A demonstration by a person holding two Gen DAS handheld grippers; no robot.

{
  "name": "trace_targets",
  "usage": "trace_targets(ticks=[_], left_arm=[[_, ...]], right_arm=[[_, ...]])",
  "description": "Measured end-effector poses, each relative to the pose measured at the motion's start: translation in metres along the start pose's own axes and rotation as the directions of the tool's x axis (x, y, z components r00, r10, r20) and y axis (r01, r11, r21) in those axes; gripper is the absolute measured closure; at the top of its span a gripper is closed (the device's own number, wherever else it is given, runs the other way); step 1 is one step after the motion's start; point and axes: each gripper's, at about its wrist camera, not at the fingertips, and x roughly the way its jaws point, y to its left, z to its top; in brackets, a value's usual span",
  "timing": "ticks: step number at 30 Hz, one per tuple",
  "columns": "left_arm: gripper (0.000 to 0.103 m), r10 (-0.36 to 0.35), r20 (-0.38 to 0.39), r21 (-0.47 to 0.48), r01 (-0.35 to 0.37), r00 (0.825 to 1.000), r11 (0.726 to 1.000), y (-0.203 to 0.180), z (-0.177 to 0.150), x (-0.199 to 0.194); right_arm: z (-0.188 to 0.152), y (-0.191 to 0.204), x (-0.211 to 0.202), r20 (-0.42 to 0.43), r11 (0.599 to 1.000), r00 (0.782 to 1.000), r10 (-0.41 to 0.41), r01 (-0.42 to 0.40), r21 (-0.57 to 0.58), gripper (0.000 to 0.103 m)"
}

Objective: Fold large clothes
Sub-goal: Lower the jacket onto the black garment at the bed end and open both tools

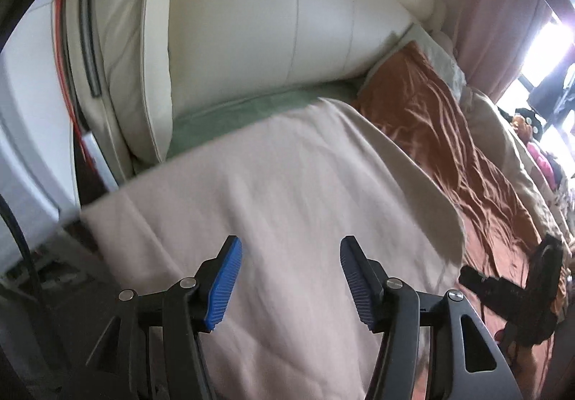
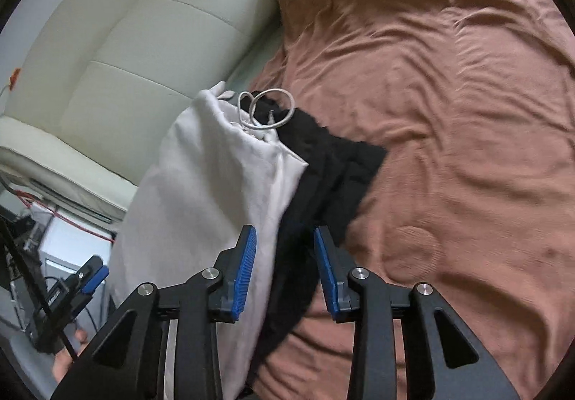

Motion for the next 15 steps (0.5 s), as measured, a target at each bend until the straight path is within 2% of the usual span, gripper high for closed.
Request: trace_targets(ticks=[5, 9, 11, 12, 13, 15], left_arm=[[0.044, -0.038, 0.0, 0.023, 0.038, 0.999, 0.999, -0.016, -0.024, -0.019], [0.044, -0.058, 0.004, 0.028, 0.058, 0.998, 0.998, -0.031, -0.038, -0.035], [0.041, -0.061, 0.007, 0.046, 0.061, 0.998, 0.997, -0.043, -0.046, -0.046], [0.04, -0.059, 0.009, 0.057, 0.059, 0.998, 0.997, -0.048, -0.05, -0.05], [0.036, -0.065, 0.012, 0.067, 0.064, 0.998, 0.996, -0.053, -0.054, -0.056], [0.035, -0.069, 0.022, 0.075, 0.068, 0.997, 0.995, -0.06, -0.065, -0.068]], right_arm=[[-0.005, -0.007, -0.048, 0.02, 1.0, 1.0, 0.016, -0.016, -0.02, 0.072], [-0.022, -0.005, -0.091, 0.033, 0.998, 0.999, 0.018, -0.016, -0.059, 0.072], [-0.034, -0.01, -0.117, 0.047, 0.997, 0.999, 0.015, -0.011, -0.079, 0.059], [-0.038, -0.013, -0.131, 0.068, 0.996, 0.998, 0.017, -0.01, -0.092, 0.044], [-0.043, -0.013, -0.143, 0.081, 0.995, 0.997, 0.018, -0.009, -0.101, 0.038], [-0.052, -0.013, -0.167, 0.095, 0.992, 0.995, 0.012, 0.0, -0.126, 0.038]])
